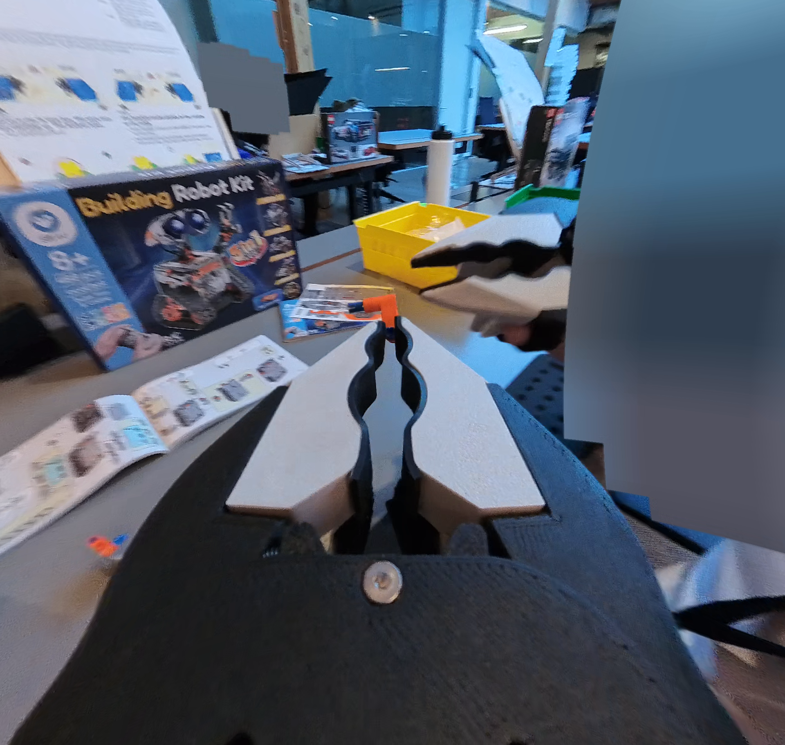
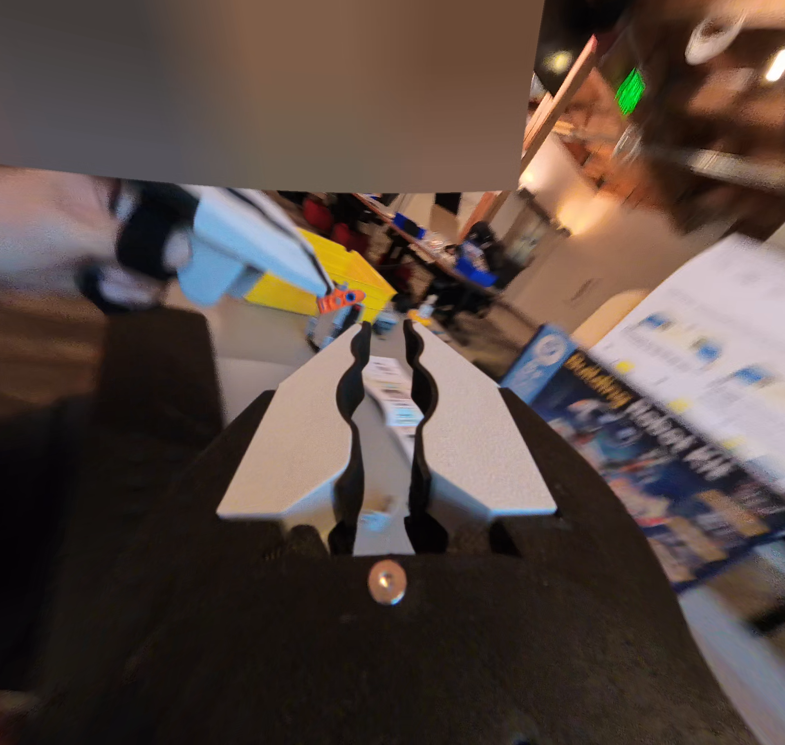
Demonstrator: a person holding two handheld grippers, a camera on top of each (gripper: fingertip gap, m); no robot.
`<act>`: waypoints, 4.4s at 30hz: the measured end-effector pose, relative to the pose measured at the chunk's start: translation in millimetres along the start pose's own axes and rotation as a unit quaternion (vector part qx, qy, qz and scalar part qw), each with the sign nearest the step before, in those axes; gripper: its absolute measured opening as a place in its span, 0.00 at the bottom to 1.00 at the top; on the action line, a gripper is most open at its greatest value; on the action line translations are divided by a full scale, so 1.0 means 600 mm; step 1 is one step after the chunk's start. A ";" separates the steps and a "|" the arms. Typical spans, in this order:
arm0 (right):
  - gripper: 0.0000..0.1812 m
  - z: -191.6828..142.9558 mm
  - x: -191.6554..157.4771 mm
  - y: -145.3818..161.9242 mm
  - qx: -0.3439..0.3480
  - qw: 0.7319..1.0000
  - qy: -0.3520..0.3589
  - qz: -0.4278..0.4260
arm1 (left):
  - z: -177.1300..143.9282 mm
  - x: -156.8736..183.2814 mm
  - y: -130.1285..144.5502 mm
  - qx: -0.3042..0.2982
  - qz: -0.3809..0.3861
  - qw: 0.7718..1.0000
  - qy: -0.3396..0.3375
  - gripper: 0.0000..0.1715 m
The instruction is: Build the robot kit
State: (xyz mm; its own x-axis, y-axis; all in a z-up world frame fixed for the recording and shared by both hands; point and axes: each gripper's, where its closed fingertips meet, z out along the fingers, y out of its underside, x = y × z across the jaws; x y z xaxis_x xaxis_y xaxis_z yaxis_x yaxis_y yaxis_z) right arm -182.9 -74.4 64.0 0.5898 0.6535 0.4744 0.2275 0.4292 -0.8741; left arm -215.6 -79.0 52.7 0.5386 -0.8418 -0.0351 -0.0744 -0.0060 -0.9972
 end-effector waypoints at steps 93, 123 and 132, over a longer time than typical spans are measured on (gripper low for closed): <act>0.04 0.056 0.110 0.380 -0.321 0.866 -0.061 0.377 | 0.161 -0.197 0.355 -0.453 0.629 0.632 -0.005 0.01; 0.04 0.171 -0.001 0.403 -0.315 0.862 -0.170 0.359 | 0.146 -0.202 0.356 -0.453 0.633 0.627 -0.049 0.01; 0.04 0.172 -0.010 0.413 -0.325 0.862 -0.176 0.348 | 0.145 -0.201 0.352 -0.455 0.608 0.649 -0.052 0.04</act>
State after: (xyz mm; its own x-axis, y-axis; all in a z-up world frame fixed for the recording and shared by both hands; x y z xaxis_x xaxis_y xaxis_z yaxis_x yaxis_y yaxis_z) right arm -209.8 92.6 -144.7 0.5128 0.8098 -0.2852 0.3674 -0.5072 -0.7796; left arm -223.4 68.3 -159.3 -0.3317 -0.4815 -0.8112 -0.9364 0.2723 0.2213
